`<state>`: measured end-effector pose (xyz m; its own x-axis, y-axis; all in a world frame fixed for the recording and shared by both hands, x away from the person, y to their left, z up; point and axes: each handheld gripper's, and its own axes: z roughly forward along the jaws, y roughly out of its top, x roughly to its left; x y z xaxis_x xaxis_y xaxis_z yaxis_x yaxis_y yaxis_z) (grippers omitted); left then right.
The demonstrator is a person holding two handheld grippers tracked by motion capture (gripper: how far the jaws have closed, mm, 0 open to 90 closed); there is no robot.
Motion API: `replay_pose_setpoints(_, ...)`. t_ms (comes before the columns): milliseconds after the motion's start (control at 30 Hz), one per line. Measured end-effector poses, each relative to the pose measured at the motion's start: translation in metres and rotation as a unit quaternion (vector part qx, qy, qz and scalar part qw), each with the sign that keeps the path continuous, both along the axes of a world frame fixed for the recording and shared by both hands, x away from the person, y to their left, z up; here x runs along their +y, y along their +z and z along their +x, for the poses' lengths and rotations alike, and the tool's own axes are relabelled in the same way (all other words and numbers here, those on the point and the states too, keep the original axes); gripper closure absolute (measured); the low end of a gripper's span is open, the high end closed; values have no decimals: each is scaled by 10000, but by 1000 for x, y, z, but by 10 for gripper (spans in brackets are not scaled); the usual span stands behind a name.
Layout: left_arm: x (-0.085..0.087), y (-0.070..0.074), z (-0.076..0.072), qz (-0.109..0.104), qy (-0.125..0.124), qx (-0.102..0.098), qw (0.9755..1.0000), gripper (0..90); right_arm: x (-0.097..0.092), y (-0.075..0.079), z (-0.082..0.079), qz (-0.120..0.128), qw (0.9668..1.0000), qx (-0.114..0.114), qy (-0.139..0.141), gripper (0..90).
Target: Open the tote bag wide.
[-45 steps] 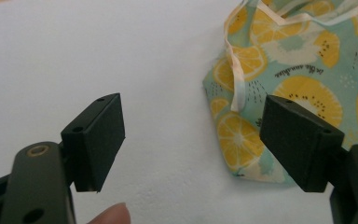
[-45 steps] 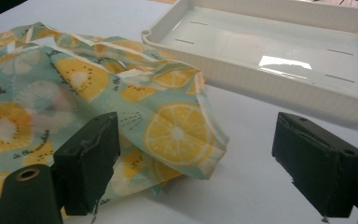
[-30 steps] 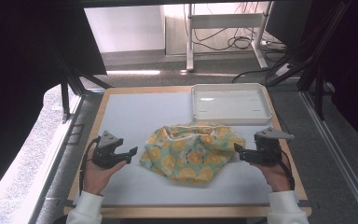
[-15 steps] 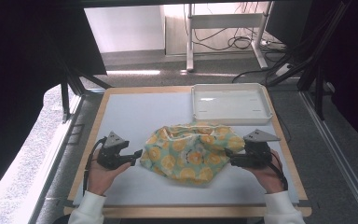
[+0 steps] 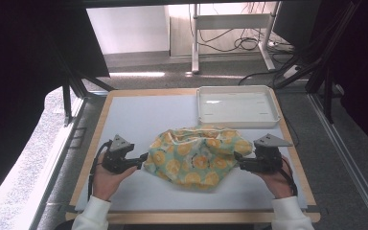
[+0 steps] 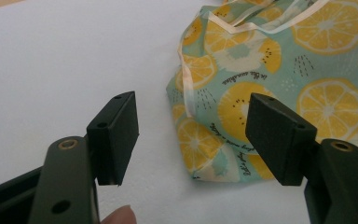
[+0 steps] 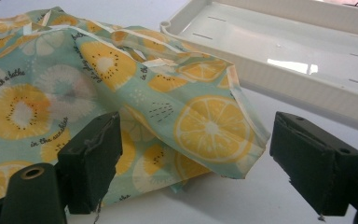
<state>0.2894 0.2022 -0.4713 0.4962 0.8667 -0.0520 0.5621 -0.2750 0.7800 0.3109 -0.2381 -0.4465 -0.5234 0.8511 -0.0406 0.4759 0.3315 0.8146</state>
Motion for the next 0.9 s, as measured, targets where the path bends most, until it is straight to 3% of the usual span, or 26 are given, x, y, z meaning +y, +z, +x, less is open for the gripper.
replay_pose_setpoints(233, 0, 14, 5, -41, -40, -77, 10000, 340, -5, -1, -1, 10, 9999, 55, -145, 171)
replay_pose_setpoints(333, -1, 18, 9, -144, -83, -71, 9998, 341, -6, 1, -3, -21, 9999, -51, -164, 177)
replay_pose_setpoints(900, -16, 17, 38, -150, -238, 120, 9995, 335, -11, 0, -2, -28, 9998, -53, -212, 178)
